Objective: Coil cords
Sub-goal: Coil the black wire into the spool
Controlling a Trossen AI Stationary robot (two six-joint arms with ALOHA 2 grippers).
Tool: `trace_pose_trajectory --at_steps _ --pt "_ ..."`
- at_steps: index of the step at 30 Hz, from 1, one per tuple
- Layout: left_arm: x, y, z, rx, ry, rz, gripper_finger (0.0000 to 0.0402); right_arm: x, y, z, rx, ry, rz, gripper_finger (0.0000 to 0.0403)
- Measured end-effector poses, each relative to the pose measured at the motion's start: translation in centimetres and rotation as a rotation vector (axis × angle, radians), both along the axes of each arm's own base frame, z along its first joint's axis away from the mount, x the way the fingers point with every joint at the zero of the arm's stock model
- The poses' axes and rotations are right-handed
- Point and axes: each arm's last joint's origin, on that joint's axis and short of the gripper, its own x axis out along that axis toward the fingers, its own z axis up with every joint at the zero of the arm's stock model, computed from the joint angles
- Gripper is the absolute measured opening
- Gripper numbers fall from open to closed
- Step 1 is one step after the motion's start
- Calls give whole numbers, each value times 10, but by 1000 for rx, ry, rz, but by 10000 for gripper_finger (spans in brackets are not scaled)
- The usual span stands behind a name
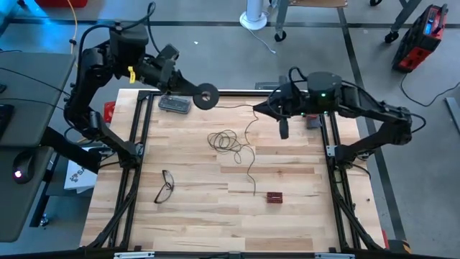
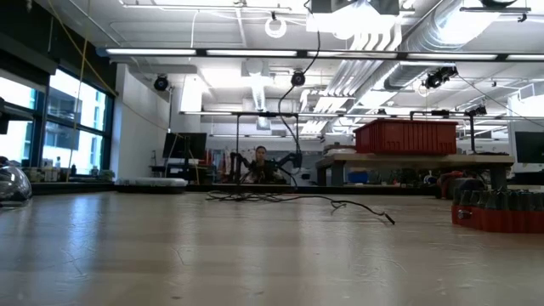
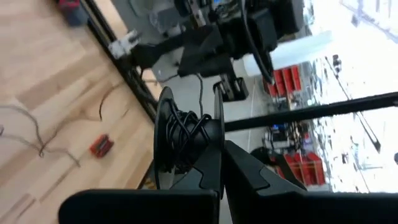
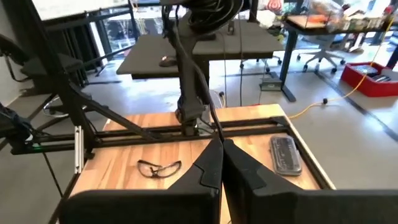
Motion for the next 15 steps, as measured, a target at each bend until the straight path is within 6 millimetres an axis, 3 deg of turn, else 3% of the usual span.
trace_pose_trajectory --at_steps 10,15 --pt "-5 -3 0 -50 12 -23 0 -24 -1 5 -48 32 -97 0" --pt "-5 -6 -1 -60 27 -36 0 -26 -1 8 -41 13 -105 0"
